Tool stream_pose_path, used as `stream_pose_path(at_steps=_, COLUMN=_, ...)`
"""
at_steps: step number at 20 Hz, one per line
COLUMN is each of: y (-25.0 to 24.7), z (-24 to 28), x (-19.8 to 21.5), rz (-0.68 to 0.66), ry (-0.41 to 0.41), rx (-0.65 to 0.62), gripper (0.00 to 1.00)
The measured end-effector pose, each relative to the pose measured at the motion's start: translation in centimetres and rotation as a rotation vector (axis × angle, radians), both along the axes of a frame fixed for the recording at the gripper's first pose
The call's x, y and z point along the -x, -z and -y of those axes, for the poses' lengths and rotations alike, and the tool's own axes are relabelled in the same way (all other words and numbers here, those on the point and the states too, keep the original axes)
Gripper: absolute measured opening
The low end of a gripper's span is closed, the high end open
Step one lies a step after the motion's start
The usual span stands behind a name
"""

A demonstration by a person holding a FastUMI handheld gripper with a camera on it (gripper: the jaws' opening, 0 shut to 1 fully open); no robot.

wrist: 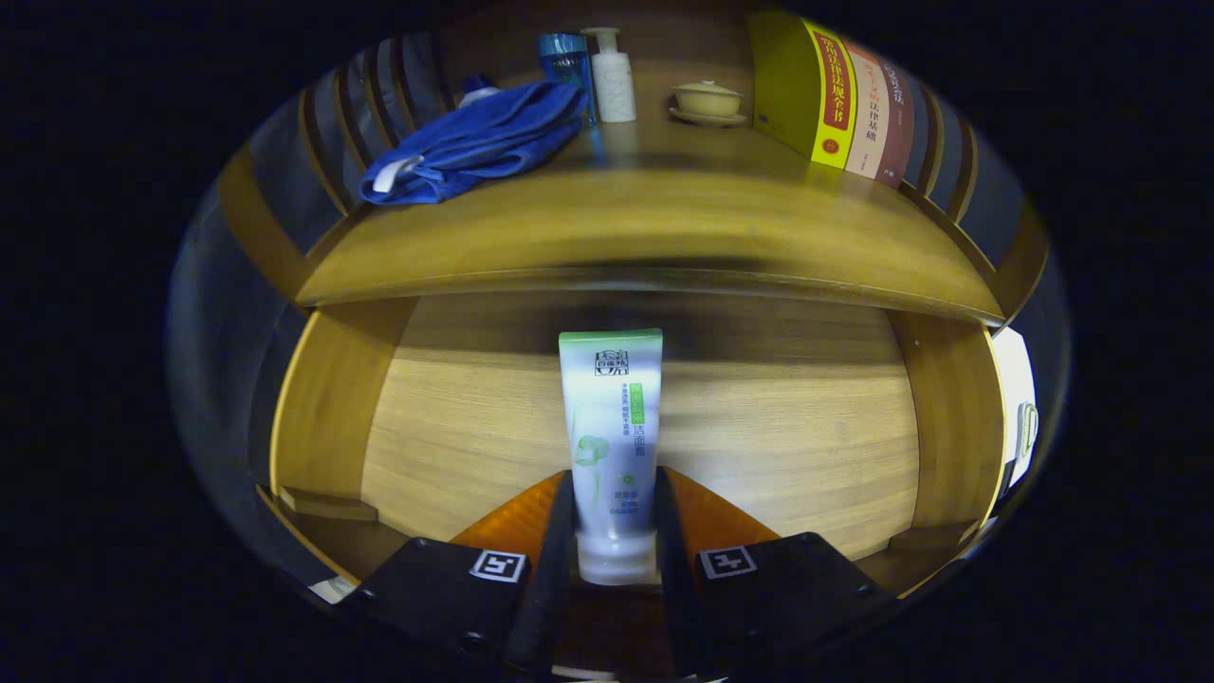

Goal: Pull open the drawer, take out the items inside it, and place them on the countertop above the cabinet.

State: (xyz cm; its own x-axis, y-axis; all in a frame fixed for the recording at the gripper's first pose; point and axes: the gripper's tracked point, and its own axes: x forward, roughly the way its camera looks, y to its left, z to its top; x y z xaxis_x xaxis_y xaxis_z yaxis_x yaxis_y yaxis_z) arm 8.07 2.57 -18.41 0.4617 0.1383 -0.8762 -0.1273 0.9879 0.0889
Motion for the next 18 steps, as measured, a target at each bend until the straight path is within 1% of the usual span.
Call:
stream_pose_path(at_steps=3, y=-1.3, z=-0.2, x=0.7, rz=0.030, ry=-0.003, rx=-0.028, gripper=0.52)
stream_pose_path(at_steps=5, y=-2.1, z=-0.9, x=1.2, rz=0.036, ry=0.006, rx=-0.076, gripper=0.53)
stream_pose_path(at_steps=7, y=-3.0, z=-1.1, x=1.6, rz=0.060, ry=0.003, rx=-0.096, gripper=0.52)
stream_pose_path(at_steps=10, y=-5.5, z=-1.3, x=1.6, rz=0.132, ry=0.008, rx=-0.123, gripper=0.52)
stream_pose_path(at_steps=14, y=-9.4, z=-1.6, x=-0.3, rz=0.244, ry=0.021, rx=-0.164, gripper=0.52)
stream_pose_path(at_steps=18, y=-11.2, z=-1.7, x=-3.2, rz=0.296, ry=0.038, rx=-0.177, gripper=0.52)
